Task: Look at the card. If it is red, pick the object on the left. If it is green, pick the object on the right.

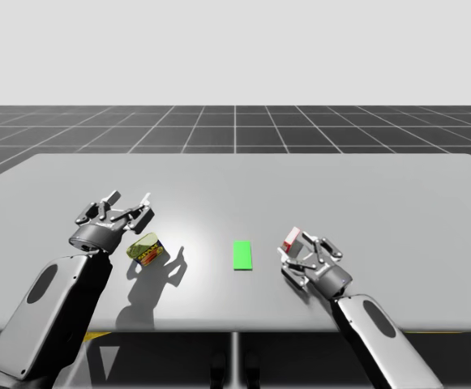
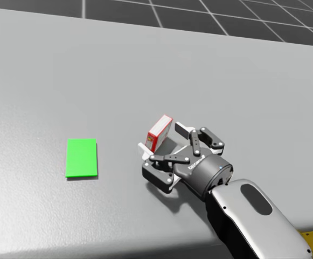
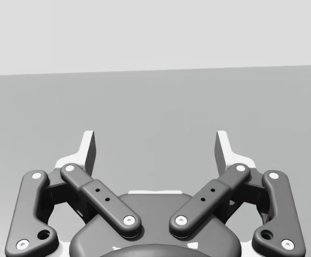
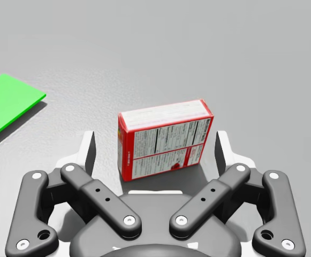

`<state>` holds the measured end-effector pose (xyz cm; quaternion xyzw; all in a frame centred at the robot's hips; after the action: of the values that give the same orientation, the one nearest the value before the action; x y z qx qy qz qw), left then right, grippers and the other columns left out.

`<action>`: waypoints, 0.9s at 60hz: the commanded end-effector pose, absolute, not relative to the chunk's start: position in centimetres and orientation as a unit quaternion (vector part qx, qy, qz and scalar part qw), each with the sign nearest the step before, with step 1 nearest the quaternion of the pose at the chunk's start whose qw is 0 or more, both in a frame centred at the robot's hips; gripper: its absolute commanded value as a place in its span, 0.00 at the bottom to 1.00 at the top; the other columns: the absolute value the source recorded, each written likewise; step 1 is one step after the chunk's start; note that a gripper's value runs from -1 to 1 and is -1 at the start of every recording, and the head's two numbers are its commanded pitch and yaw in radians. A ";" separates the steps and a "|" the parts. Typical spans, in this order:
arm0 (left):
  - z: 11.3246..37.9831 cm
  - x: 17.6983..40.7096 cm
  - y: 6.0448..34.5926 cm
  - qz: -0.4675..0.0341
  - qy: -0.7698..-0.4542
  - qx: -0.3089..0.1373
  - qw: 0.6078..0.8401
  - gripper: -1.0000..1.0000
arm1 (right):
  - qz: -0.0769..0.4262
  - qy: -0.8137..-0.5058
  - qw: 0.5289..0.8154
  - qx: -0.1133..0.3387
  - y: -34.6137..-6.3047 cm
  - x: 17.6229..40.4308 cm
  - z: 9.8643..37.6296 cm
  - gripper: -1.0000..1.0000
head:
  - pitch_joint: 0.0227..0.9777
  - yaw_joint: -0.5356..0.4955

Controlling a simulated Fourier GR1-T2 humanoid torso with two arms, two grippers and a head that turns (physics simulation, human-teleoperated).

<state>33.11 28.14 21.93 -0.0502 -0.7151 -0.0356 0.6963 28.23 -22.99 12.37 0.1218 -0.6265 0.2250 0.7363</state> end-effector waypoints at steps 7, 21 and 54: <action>22.0 33.1 28.2 -0.036 -0.716 -0.050 0.695 0.00 | 0.221 -0.618 0.747 0.106 -22.5 30.4 11.8 0.00 | 0.84 0.25; 22.1 33.1 28.2 -0.037 -0.717 -0.049 0.694 0.00 | 0.227 -0.611 0.752 0.103 -21.8 31.5 11.8 0.00 | 0.84 0.25; 22.0 33.0 28.1 -0.039 -0.717 -0.048 0.694 0.00 | 0.230 -0.591 0.768 0.089 -22.0 30.9 11.1 1.00 | 0.73 0.24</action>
<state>32.98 28.09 22.04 -0.0482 -0.7174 -0.0391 0.6939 31.24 -21.80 12.53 0.1181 -0.5958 0.2694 0.7473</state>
